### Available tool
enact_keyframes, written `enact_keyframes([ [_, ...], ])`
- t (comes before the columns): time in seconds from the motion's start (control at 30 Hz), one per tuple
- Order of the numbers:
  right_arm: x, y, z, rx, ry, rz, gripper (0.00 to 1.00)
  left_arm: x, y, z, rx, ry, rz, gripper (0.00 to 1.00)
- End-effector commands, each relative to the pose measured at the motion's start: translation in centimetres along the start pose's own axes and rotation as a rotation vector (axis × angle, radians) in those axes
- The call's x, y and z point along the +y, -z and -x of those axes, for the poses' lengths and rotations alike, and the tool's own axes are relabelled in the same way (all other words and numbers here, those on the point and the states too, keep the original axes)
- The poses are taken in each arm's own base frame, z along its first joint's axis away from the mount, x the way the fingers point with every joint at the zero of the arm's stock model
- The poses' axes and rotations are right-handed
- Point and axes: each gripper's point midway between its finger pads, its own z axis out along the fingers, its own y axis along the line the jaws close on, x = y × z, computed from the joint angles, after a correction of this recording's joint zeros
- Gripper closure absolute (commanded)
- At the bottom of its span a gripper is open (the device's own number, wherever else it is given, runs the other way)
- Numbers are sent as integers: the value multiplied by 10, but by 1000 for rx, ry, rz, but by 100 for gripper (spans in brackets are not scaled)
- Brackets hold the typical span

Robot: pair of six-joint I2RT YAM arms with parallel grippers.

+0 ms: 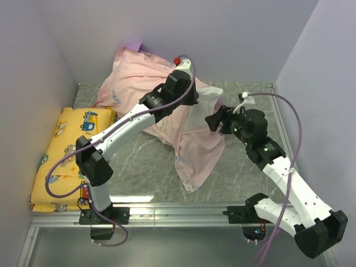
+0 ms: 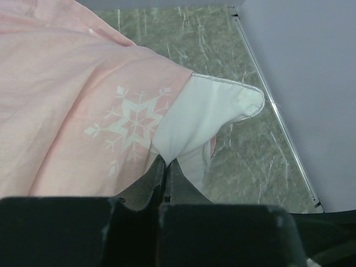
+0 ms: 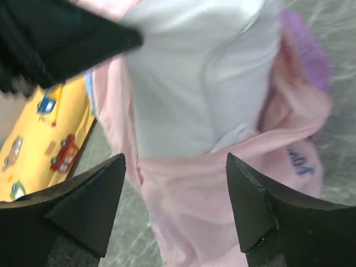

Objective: Remove the pillowcase from the pillow

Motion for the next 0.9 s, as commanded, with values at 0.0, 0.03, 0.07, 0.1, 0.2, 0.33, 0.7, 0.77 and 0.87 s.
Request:
enact_keyframes([
  [0.0, -1, -13, -22, 27, 49, 5, 20, -33, 26, 78, -202, 65, -111, 100],
  [0.03, -1, -16, -29, 44, 46, 2, 19, -34, 27, 78, -203, 62, -113, 100],
  [0.07, 1, -18, -34, 56, 55, -10, 19, -36, 27, 80, -204, 62, -117, 100],
  [0.1, -3, -24, -43, 78, 62, -40, 19, -36, 27, 80, -205, 61, -115, 100],
  [0.2, -9, -38, -66, 134, 80, -82, 18, -38, 29, 83, -209, 63, -123, 100],
  [0.33, 3, -40, -85, 166, 71, -54, 23, -35, 34, 96, -247, 59, -101, 100],
  [0.7, 5, -21, -152, 252, 67, -47, 85, -33, 56, 149, -367, 61, -87, 100],
  [0.77, 3, -17, -162, 265, 43, -61, 92, -27, 64, 162, -402, 74, -79, 100],
  [0.87, 9, -7, -176, 274, 0, -35, 90, -18, 76, 184, -458, 91, -68, 100],
])
